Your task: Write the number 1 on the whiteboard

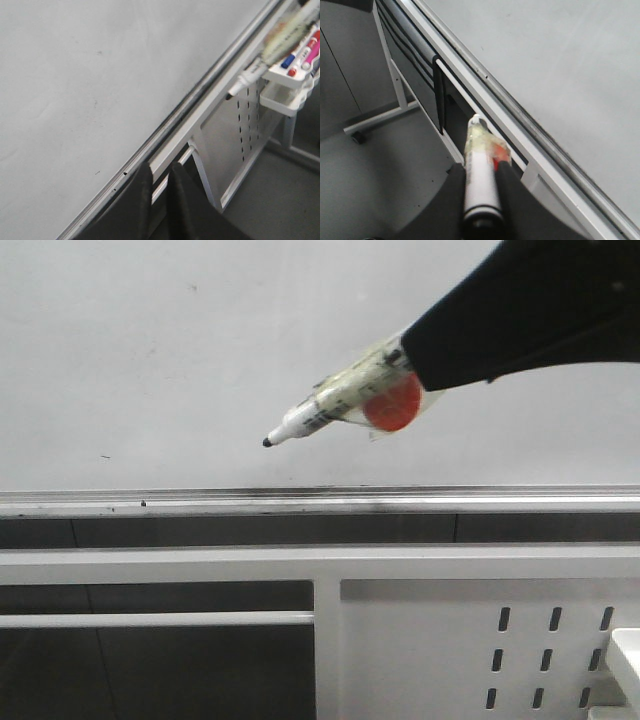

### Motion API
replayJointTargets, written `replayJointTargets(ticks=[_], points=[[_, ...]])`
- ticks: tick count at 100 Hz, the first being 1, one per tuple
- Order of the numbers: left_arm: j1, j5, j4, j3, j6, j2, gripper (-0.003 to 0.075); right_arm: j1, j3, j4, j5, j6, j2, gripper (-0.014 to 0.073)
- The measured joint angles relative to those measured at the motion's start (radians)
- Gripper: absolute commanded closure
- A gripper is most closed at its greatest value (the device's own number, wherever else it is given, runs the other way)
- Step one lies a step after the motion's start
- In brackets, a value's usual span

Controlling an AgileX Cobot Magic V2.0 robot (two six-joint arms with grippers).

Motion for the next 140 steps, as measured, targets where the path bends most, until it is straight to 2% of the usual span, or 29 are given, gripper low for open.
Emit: replayJointTargets(ticks=[13, 31, 41, 71, 98, 140], points=[[0.054, -0.144, -0.002, 0.099, -0.095, -0.048, 0.0740, 0.000, 0.047, 0.031, -0.001, 0.000, -0.093, 0.0664], [0.147, -0.497, -0.006, 0.219, -0.147, -0.065, 0.0740, 0.000, 0.058, 0.038, -0.042, 0.003, -0.130, 0.0664], [0.184, -0.582, -0.006, 0.241, -0.151, -0.065, 0.0740, 0.000, 0.058, 0.037, -0.086, 0.003, -0.130, 0.0664], [0.252, -0.610, -0.075, 0.245, -0.155, -0.065, 0.0740, -0.022, 0.058, 0.041, -0.158, 0.003, -0.130, 0.0664], [0.257, -0.637, -0.085, 0.245, -0.155, -0.065, 0.0740, -0.105, 0.058, 0.076, -0.214, 0.003, -0.083, 0.0664], [0.257, -0.643, -0.085, 0.245, -0.155, -0.065, 0.0740, -0.109, 0.058, 0.085, -0.329, 0.003, -0.005, 0.0664]])
